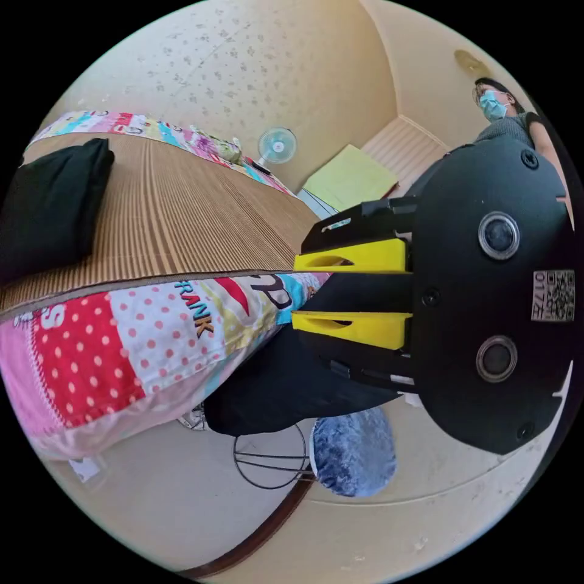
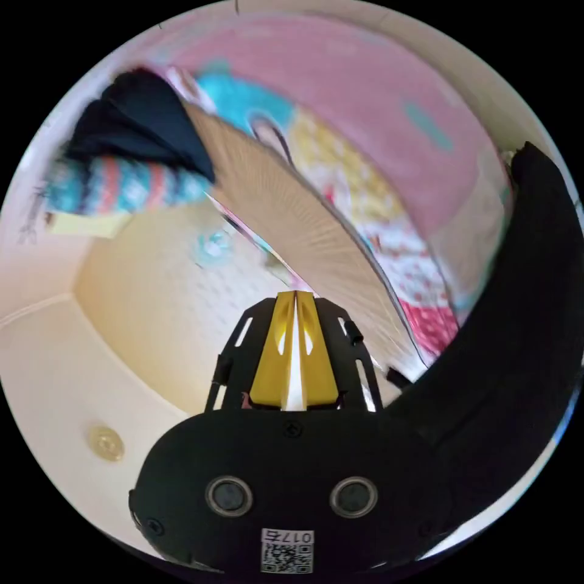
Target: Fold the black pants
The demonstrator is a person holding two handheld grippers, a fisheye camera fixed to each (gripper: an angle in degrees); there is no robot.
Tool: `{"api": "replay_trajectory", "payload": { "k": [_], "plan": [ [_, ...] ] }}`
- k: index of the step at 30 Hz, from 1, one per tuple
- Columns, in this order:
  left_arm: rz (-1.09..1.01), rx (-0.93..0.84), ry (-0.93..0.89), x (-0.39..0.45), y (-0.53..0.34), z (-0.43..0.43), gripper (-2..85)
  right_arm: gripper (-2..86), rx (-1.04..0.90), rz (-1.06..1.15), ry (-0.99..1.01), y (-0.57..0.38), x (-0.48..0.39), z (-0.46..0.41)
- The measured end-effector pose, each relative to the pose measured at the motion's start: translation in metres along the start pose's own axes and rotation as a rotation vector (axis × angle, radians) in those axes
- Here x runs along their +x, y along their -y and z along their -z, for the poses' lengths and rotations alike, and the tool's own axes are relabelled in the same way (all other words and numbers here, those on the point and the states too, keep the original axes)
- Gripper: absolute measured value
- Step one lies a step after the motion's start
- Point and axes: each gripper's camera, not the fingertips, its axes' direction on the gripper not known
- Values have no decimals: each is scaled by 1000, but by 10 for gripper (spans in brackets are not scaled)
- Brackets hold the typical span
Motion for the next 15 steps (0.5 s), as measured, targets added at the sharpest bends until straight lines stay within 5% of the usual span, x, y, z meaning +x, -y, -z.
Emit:
{"api": "replay_trajectory", "payload": {
  "k": [3,6,9,11,15],
  "plan": [
    [-32,-132,51,26,6,3,100,4,-404,57,-535,5,-26,-100],
    [-94,-155,130,62,15,36,103,4,-598,330,-1066,-21,-56,-190],
    [-161,-93,134,100,24,83,105,4,-645,524,-1361,-51,-59,-249],
    [-182,-52,114,117,28,110,106,4,-658,511,-1400,-58,-47,-264],
    [-144,38,57,141,36,169,110,4,-607,385,-1156,-67,-10,-249]
  ]
}}
